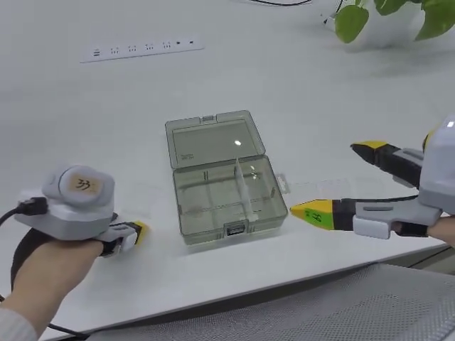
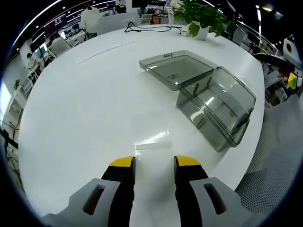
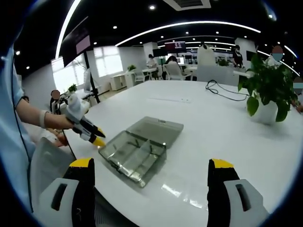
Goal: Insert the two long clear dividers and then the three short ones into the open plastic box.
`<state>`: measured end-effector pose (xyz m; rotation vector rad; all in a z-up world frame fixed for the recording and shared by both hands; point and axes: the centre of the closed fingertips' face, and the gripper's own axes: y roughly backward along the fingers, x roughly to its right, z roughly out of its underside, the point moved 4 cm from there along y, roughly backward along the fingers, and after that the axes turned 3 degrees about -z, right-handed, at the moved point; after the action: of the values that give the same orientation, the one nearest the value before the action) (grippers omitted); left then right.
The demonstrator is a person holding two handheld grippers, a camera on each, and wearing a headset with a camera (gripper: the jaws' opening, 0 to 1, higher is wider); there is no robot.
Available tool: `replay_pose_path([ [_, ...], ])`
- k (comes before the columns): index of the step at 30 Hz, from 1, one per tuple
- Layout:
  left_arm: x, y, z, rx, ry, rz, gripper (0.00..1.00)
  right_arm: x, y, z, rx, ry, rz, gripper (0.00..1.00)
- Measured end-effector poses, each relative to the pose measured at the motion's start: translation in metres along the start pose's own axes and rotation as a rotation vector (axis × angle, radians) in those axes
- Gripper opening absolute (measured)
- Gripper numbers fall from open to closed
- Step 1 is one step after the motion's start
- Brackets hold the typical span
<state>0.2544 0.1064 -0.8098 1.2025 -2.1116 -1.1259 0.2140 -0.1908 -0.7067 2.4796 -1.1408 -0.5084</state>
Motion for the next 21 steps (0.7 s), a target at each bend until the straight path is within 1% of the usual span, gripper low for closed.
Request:
replay_pose_path([
  [4,0.000,0.000,-0.001,0.002,0.005,0.002,0.31,-0.002,0.000,0.001,-0.005,-0.001,-0.002,1.00],
  [5,0.002,0.000,-0.001,0.004,0.019,0.011,0.31,-0.003,0.000,0.001,-0.004,-0.002,-0.004,1.00],
  [8,0.001,0.001,-0.002,0.007,0.018,0.013,0.30,0.000,-0.001,0.003,-0.005,-0.003,-0.007,1.00],
  [12,0.001,0.002,-0.004,0.016,0.030,0.020,0.30,-0.003,-0.002,0.002,-0.010,-0.005,-0.009,1.00],
  [21,-0.006,0.006,-0.010,0.046,0.055,0.024,0.30,-0.007,-0.004,0.000,-0.018,-0.002,-0.010,0.99],
])
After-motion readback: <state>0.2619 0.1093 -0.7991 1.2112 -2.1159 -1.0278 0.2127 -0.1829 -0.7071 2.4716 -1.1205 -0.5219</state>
